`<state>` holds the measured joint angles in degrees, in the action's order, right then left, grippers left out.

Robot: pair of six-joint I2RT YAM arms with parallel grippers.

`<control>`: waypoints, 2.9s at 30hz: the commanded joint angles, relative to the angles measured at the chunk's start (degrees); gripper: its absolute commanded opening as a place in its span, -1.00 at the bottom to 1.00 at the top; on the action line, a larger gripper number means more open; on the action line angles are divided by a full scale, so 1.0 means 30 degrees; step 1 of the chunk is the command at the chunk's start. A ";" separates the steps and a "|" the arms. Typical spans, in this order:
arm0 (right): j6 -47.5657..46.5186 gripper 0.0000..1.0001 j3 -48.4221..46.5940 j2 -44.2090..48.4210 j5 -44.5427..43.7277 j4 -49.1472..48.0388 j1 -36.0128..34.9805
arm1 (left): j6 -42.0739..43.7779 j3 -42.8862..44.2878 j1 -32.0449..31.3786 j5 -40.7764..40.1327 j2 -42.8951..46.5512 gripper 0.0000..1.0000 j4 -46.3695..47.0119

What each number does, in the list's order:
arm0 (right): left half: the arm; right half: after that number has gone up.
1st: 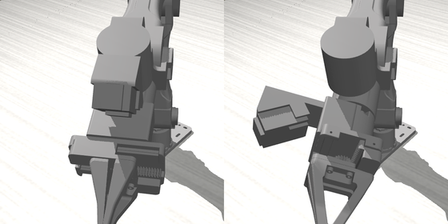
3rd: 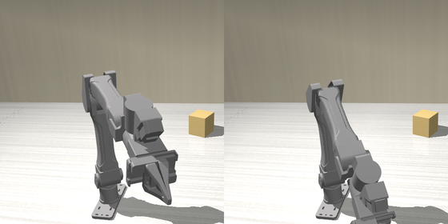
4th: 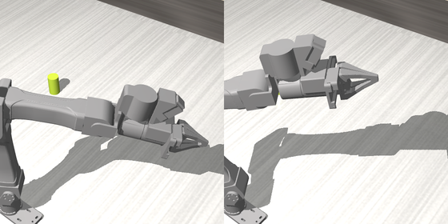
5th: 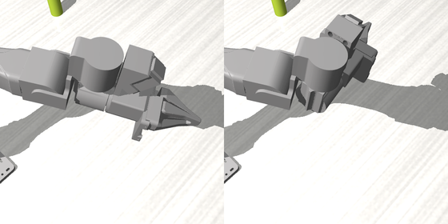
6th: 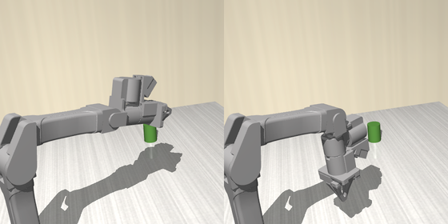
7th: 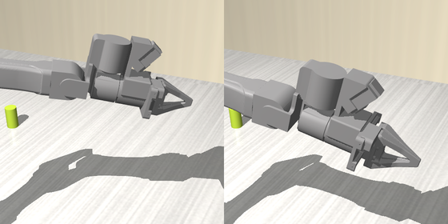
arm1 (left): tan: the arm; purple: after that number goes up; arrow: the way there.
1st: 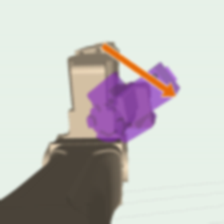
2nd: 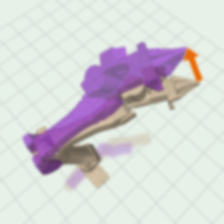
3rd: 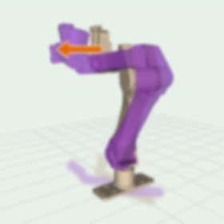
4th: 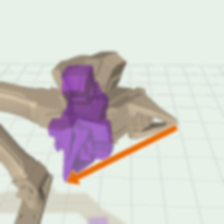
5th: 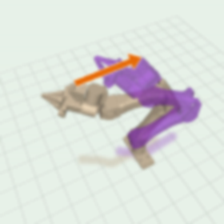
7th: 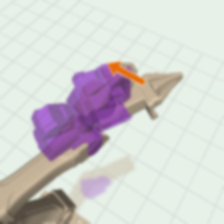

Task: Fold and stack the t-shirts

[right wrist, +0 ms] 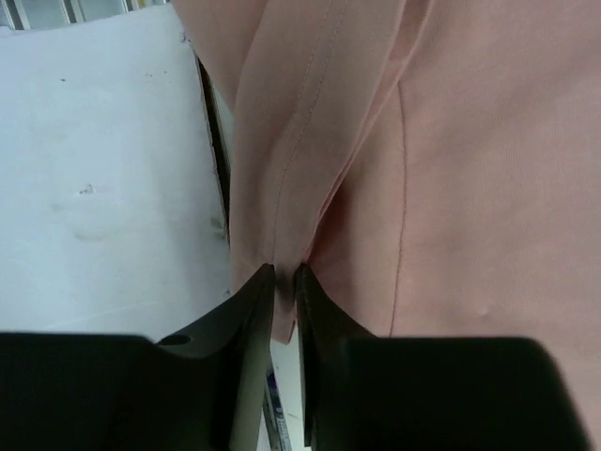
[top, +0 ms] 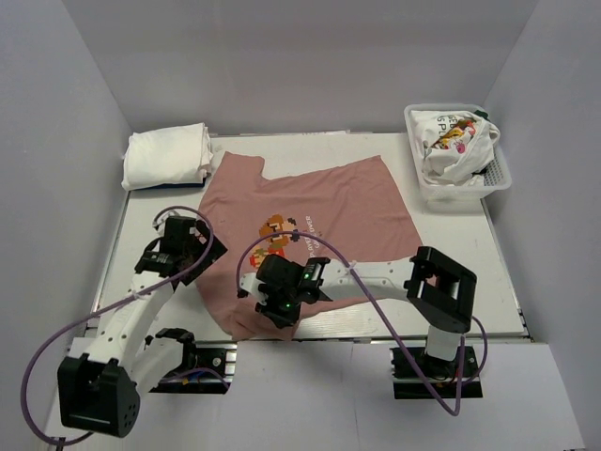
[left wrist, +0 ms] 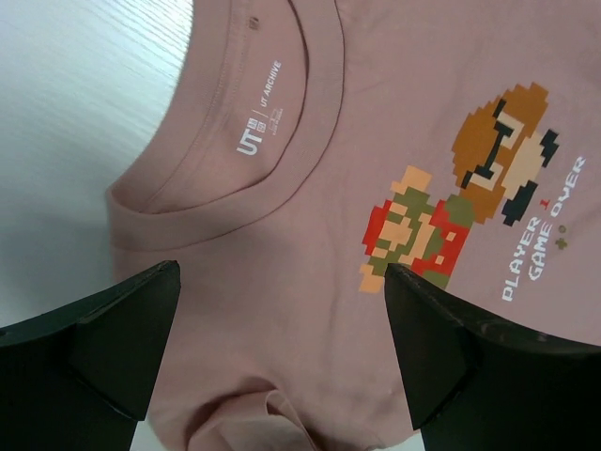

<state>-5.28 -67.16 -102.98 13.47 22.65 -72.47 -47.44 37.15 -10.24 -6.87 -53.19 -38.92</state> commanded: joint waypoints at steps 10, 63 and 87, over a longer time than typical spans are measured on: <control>-0.0174 -0.92 0.0412 0.1776 0.0193 -0.0930 -0.0336 | 0.2276 0.2819 -0.0454 0.1942 -0.9512 0.99 0.4886; 0.0295 -0.57 0.0387 0.1662 0.1750 -0.6121 -0.0483 | 0.3187 0.8507 -0.0102 0.0709 -1.7544 0.99 0.4331; 0.0229 0.81 0.1580 0.4022 0.0659 -0.6927 -0.0955 | 0.4825 1.0675 -0.0102 -0.0550 -1.5206 0.99 0.2660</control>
<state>-9.74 -66.28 -98.76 26.17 11.07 -76.97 -34.89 69.91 -10.96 -7.14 -106.13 -29.43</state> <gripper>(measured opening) 0.866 0.993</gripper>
